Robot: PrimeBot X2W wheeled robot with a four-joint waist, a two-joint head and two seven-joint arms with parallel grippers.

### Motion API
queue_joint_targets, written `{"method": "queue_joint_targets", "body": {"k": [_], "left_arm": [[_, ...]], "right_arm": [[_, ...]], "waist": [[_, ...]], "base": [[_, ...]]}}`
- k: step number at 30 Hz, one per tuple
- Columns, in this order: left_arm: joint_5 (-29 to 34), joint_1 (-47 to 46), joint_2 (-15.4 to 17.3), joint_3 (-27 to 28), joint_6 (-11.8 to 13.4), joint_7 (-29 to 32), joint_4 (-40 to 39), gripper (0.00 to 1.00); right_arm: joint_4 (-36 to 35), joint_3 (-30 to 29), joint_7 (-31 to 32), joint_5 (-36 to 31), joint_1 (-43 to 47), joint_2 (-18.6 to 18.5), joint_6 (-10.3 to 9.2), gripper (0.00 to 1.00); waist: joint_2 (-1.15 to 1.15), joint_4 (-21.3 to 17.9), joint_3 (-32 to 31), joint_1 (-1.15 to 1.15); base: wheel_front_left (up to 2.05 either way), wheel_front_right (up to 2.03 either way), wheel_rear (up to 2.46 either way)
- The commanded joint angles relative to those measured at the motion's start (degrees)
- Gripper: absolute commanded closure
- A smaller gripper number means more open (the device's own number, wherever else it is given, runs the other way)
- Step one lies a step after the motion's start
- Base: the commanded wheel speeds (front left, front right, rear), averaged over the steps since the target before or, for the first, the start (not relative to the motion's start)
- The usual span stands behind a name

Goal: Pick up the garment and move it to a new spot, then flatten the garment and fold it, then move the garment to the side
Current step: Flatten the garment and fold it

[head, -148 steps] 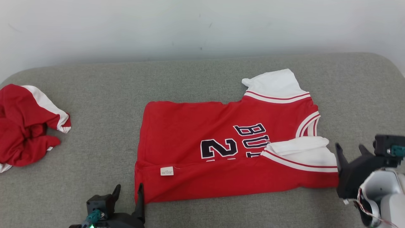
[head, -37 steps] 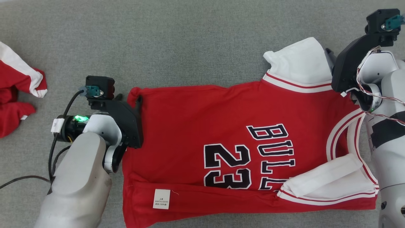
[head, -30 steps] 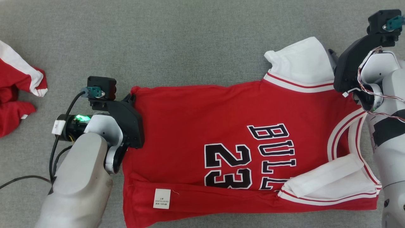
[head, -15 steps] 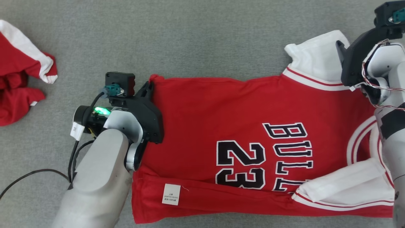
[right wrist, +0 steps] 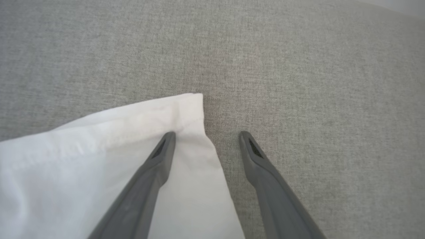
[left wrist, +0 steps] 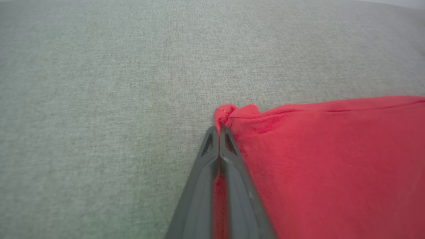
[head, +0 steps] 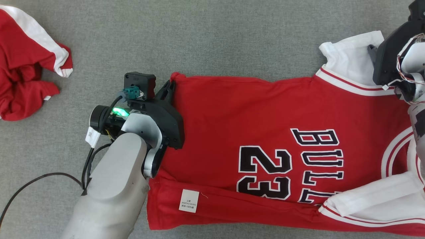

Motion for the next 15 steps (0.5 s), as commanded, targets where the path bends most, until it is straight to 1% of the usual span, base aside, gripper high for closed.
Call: {"method": "queue_joint_targets", "body": {"k": [1,2,3,7,11,15], "left_arm": [[-0.6,0.6,-0.2,-0.4,0.1,0.3,0.7,1.0],[-0.6,0.5,-0.2,-0.5,0.2,0.1,0.7,1.0],[-0.5,0.4,-0.2,-0.4,0.4,0.0,0.7,1.0],[-0.8,-0.2,0.0,-0.1,0.8,-1.2,0.7,1.0],[-0.8,-0.4,0.2,0.8,1.8,-3.5,1.1,1.0],[-1.2,-0.5,0.3,1.4,2.5,-5.9,1.5,1.0]], "right_arm": [[1.6,0.8,1.3,0.8,1.7,0.2,-0.02,0.22],[1.6,1.1,1.4,1.3,1.6,0.0,-0.03,0.8],[1.7,1.2,1.5,1.8,1.6,-0.1,-0.03,1.0],[0.0,1.8,-2.1,1.5,1.2,-1.3,-0.04,1.0],[-2.4,3.4,-8.0,1.3,0.8,-1.2,-0.11,1.0],[-3.9,4.6,-14.2,3.0,1.5,-1.6,-0.11,1.0]], "waist": [[0.01,0.3,0.2,0.01],[0.01,0.3,0.3,0.01],[0.01,0.3,0.5,0.01],[0.01,0.1,1.2,0.01],[0.01,-0.5,1.0,0.01],[0.01,-1.1,0.2,0.01]], "base": [[0.0,0.0,0.0],[0.0,0.0,0.0],[0.0,0.0,0.0],[0.0,0.0,0.0],[0.0,0.0,0.0],[0.0,0.0,0.0]]}}
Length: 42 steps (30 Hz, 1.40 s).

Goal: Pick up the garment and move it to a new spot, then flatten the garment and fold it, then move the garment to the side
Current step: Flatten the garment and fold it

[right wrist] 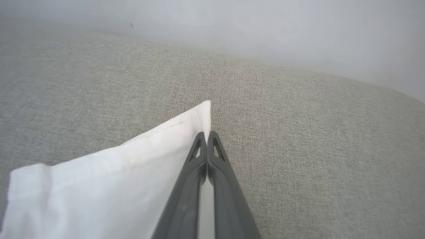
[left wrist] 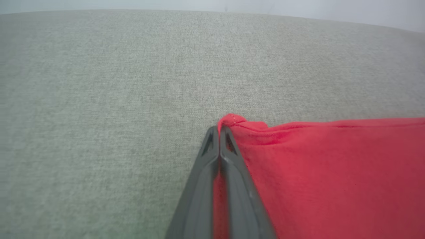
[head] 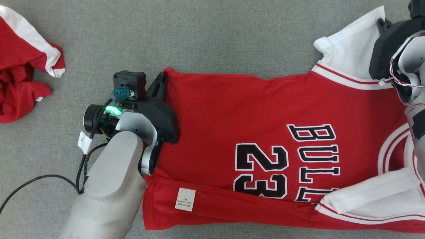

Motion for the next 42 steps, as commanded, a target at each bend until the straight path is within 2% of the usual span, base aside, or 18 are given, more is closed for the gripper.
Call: {"method": "queue_joint_targets", "body": {"k": [1,9,14,19,26,31,42], "left_arm": [[-0.2,0.0,0.3,0.2,0.4,-0.5,0.7,1.0],[-2.4,1.6,-0.1,1.0,0.5,-2.6,1.0,1.0],[-3.5,4.5,-0.3,0.9,0.6,-4.3,0.1,1.0],[-4.0,8.5,0.0,0.9,1.0,-6.3,-0.9,1.0],[-4.8,14.1,1.3,0.9,1.2,-7.7,-1.2,1.0],[-5.3,16.8,1.9,1.0,1.7,-7.7,-1.2,1.0],[-6.6,21.2,2.3,0.9,2.5,-7.7,0.0,1.0]], "right_arm": [[-0.5,0.1,-2.3,0.9,1.2,-0.6,-0.16,1.0],[-3.2,1.9,-11.7,6.5,6.4,-1.8,-0.16,1.0],[-8.7,3.6,-14.8,11.6,14.0,-3.7,-0.16,1.0],[-15.6,3.5,-16.0,14.0,23.2,-5.5,-0.16,1.0],[-24.5,2.3,-13.3,14.4,33.7,-5.1,-0.16,1.0],[-27.8,1.9,-11.2,14.0,38.0,-4.3,-0.16,1.0],[-38.1,-1.4,-0.8,14.6,50.1,-3.3,-0.16,1.0]], "waist": [[0.0,-0.4,-0.7,0.0],[0.0,-0.8,-4.3,0.0],[0.0,-1.1,-7.5,0.0],[0.0,-1.7,-10.4,0.0],[0.0,-3.6,-14.1,0.0],[0.0,-4.4,-16.0,0.0],[0.0,-5.1,-19.9,0.0]], "base": [[0.0,0.0,0.0],[0.0,0.0,0.0],[0.0,0.0,0.0],[0.0,0.0,0.0],[0.0,0.0,0.0],[0.0,0.0,0.0],[0.0,0.0,0.0]]}}
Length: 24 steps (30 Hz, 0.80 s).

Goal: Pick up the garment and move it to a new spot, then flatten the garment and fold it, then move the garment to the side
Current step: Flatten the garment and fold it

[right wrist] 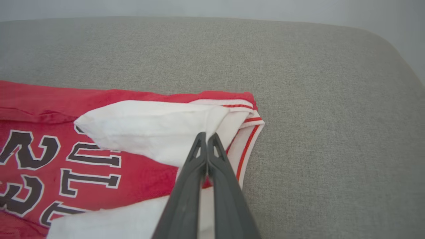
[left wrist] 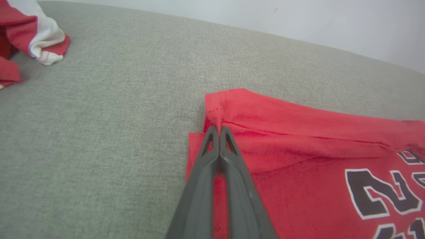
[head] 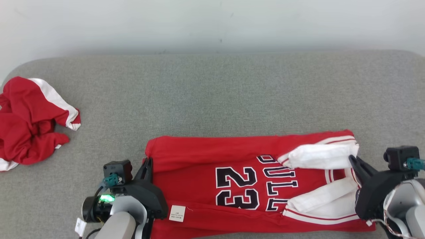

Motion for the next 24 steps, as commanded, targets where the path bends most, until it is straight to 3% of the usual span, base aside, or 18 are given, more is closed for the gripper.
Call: {"method": "queue_joint_targets", "body": {"k": [1,13,24], "left_arm": [[-0.8,1.0,0.1,0.2,0.1,-0.2,0.2,1.0],[-1.4,3.4,0.6,0.2,0.4,-2.0,1.9,1.0],[-2.3,4.6,0.7,-0.1,0.5,-1.9,3.2,1.0]], "right_arm": [[-0.9,-0.8,0.4,-0.1,1.3,0.7,-0.16,1.0],[-9.4,-5.0,5.4,-1.3,11.3,5.2,-0.15,1.0],[-9.3,-5.1,7.4,-3.7,14.7,6.3,-0.15,1.0]], "waist": [[0.0,-0.3,-0.9,0.01],[0.0,-1.3,-2.5,0.01],[0.0,-1.3,-3.4,0.01]], "base": [[0.0,0.0,0.0],[0.0,0.0,0.0],[0.0,0.0,0.0]]}}
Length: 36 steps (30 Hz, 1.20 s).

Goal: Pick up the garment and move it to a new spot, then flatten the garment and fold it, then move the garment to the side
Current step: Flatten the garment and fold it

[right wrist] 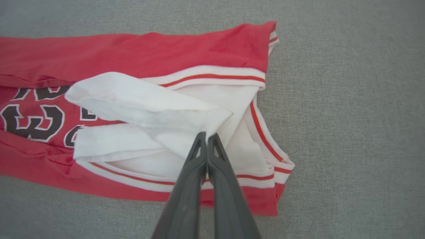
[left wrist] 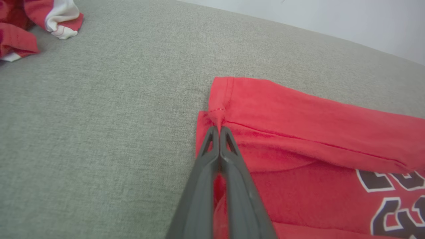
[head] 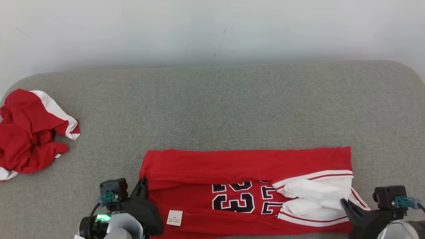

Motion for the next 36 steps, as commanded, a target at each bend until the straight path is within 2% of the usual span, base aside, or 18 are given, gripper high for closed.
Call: {"method": "queue_joint_targets", "body": {"k": [1,2,4,5,6,7,8,9,10,11,18,23,27,30,36], "left_arm": [[-0.3,1.1,0.3,-0.1,0.0,-0.3,0.3,1.0],[-0.3,1.2,0.3,-0.2,0.0,-0.3,0.3,1.0],[-0.5,1.4,0.2,-0.2,0.1,0.0,0.4,1.0],[-0.7,1.4,0.1,-0.2,0.2,-0.1,0.3,1.0],[-0.7,1.4,0.1,-0.2,0.2,-0.1,0.3,1.0],[-0.8,1.5,0.1,-0.2,0.3,-0.3,0.3,1.0],[-0.8,1.8,0.0,-0.3,0.4,-0.3,0.2,0.96],[-0.9,2.1,-0.1,-0.4,0.4,-0.5,0.2,0.83],[-0.9,2.4,-0.1,-0.5,0.4,-0.4,0.2,0.5],[-0.9,2.5,-0.1,-0.6,0.4,-0.5,0.2,0.0],[0.0,3.9,0.5,-1.0,-0.4,-3.6,-1.0,0.0],[2.6,6.0,1.9,0.0,-1.5,-5.8,-6.3,0.0],[7.3,10.1,3.0,4.2,-2.3,-5.9,-16.9,0.0],[10.6,13.6,2.4,7.9,-3.3,-5.9,-23.8,0.0],[15.2,19.7,0.6,15.1,-6.4,-5.9,-31.0,0.0]], "right_arm": [[-0.1,-0.3,0.1,-0.4,1.0,0.6,-0.14,1.0],[-0.1,-0.4,0.1,-0.4,1.3,0.7,-0.14,1.0],[-0.1,-0.6,0.2,-0.6,1.5,0.9,-0.14,0.71],[-0.1,-0.6,0.2,-0.7,1.6,1.0,-0.14,0.32],[-0.1,-0.6,0.2,-0.7,1.6,1.0,-0.14,0.32],[0.0,-0.6,0.1,-0.7,1.5,1.1,-0.14,0.0],[0.1,-0.7,0.0,-0.9,1.5,1.2,-0.14,0.0],[0.3,-0.7,0.1,-1.0,1.6,1.2,-0.14,0.0],[0.4,-0.8,0.1,-1.2,1.6,1.3,-0.14,0.0],[0.6,-0.9,0.0,-1.4,1.7,1.4,-0.14,0.0],[-0.3,-2.4,-0.4,-0.9,1.9,2.4,-0.14,0.0],[-1.1,-4.7,-0.3,0.4,1.9,3.5,-0.14,0.0],[-0.6,-6.7,0.7,1.4,0.8,4.4,-0.15,0.0],[0.8,-8.4,1.2,2.1,-0.6,5.7,-0.14,0.0],[4.8,-10.6,3.0,2.7,-3.7,6.8,-0.14,0.0]], "waist": [[0.0,0.1,-0.2,0.0],[0.0,0.1,-0.3,0.0],[0.0,0.1,-0.5,0.0],[0.0,0.2,-0.5,0.0],[0.0,0.2,-0.5,0.0],[0.0,0.2,-0.6,0.0],[0.0,0.3,-0.7,0.0],[0.0,0.3,-0.8,0.0],[0.0,0.4,-0.9,0.0],[0.0,0.5,-1.0,0.0],[0.0,0.8,-2.4,0.0],[0.0,1.0,-4.0,0.0],[0.0,1.2,-4.7,0.0],[0.0,1.3,-4.8,0.0],[0.0,1.8,-4.5,0.0]], "base": [[0.0,0.0,0.0],[0.0,0.0,0.0],[0.0,0.0,0.0],[0.0,0.0,0.0],[0.0,0.0,0.0],[0.0,0.0,0.0],[0.0,0.0,0.0],[0.0,0.0,0.0],[0.0,0.0,0.0],[0.0,0.0,0.0],[0.0,0.0,0.0],[0.0,0.0,0.0],[0.0,0.0,0.0],[0.0,0.0,0.0],[0.0,0.0,0.0]]}}
